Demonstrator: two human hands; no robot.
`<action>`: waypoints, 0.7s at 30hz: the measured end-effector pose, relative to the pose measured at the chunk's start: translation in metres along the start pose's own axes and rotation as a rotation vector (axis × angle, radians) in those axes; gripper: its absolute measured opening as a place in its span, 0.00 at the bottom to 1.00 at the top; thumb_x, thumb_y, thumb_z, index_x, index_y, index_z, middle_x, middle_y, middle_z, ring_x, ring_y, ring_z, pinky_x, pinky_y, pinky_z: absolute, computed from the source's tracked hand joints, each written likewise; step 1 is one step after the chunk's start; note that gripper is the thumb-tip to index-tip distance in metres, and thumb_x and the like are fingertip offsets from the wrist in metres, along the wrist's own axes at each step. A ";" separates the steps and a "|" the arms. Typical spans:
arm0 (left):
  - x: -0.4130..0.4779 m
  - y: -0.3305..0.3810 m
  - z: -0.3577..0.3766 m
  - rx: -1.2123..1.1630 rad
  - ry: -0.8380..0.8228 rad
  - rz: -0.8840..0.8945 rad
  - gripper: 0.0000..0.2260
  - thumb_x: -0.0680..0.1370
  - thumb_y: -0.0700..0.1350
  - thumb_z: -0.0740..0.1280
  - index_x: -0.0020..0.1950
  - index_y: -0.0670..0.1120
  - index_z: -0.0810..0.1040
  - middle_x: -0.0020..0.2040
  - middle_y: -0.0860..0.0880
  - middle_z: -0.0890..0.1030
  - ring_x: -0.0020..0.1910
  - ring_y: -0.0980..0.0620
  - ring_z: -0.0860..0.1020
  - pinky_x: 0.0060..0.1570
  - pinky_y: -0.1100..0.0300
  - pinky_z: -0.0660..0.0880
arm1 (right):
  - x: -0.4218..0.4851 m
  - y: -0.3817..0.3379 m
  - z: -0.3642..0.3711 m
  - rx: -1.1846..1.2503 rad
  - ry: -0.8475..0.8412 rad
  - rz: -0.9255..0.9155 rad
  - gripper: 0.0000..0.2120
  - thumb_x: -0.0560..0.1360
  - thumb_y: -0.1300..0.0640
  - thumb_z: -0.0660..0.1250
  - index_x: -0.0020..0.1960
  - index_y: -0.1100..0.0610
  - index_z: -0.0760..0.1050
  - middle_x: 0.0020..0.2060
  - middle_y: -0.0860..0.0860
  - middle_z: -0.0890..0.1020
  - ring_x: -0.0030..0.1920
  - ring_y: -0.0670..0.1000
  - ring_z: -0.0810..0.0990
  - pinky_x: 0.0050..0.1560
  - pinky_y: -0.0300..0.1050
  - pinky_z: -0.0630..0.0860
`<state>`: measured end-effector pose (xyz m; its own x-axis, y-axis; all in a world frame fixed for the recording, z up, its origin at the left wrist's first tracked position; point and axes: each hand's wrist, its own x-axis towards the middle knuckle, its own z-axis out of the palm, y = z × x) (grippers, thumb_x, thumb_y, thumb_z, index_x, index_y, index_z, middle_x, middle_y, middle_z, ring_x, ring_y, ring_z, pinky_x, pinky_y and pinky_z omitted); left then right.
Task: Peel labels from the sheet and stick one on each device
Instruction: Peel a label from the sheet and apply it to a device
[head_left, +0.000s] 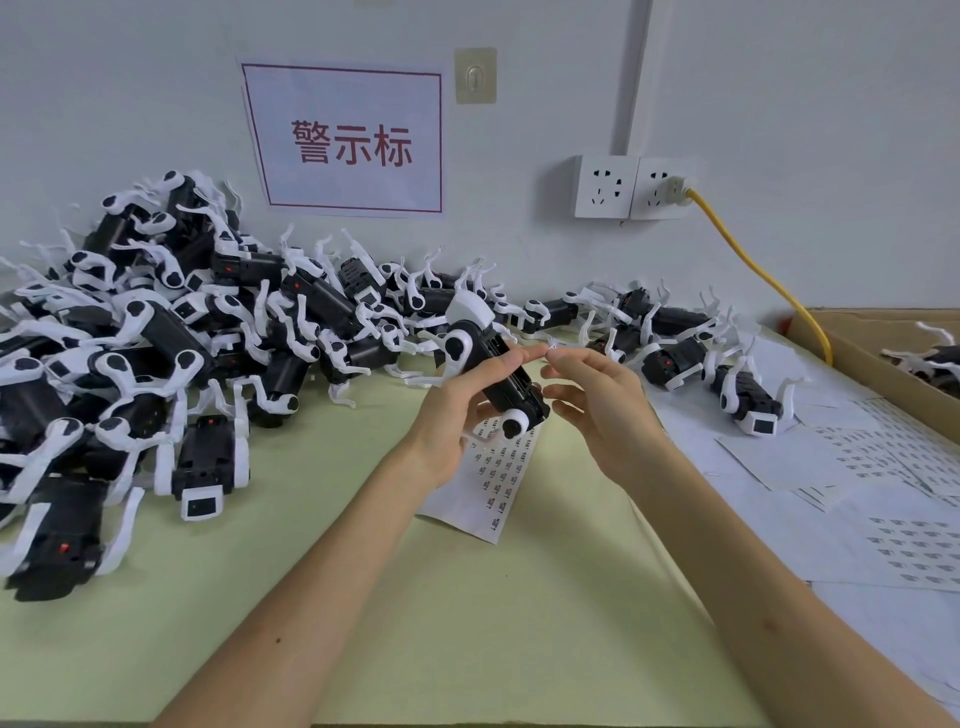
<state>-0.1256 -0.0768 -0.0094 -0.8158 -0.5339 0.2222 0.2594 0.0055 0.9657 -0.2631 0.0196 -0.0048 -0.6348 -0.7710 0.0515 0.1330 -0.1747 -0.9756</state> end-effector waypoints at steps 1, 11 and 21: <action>0.000 -0.001 0.001 0.004 0.009 -0.002 0.16 0.68 0.65 0.75 0.51 0.60 0.86 0.63 0.50 0.84 0.64 0.48 0.81 0.74 0.38 0.63 | 0.000 0.000 0.000 -0.006 0.016 -0.008 0.02 0.79 0.59 0.70 0.47 0.56 0.81 0.40 0.49 0.82 0.35 0.46 0.79 0.44 0.40 0.75; 0.005 -0.003 0.003 -0.137 0.225 0.005 0.13 0.75 0.60 0.67 0.50 0.52 0.82 0.53 0.48 0.81 0.49 0.51 0.81 0.50 0.55 0.72 | 0.000 -0.004 0.002 -0.072 -0.048 -0.108 0.07 0.78 0.55 0.70 0.55 0.52 0.75 0.48 0.50 0.86 0.45 0.47 0.84 0.50 0.45 0.75; 0.008 -0.005 0.000 -0.115 0.271 -0.052 0.35 0.77 0.70 0.58 0.69 0.45 0.78 0.63 0.43 0.83 0.63 0.48 0.80 0.56 0.52 0.69 | -0.005 0.009 0.013 -0.302 -0.232 -0.157 0.31 0.73 0.52 0.78 0.72 0.46 0.68 0.61 0.50 0.81 0.56 0.46 0.84 0.52 0.38 0.75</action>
<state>-0.1331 -0.0814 -0.0122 -0.6658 -0.7375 0.1135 0.2898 -0.1153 0.9501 -0.2492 0.0137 -0.0106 -0.4364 -0.8729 0.2180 -0.2028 -0.1406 -0.9691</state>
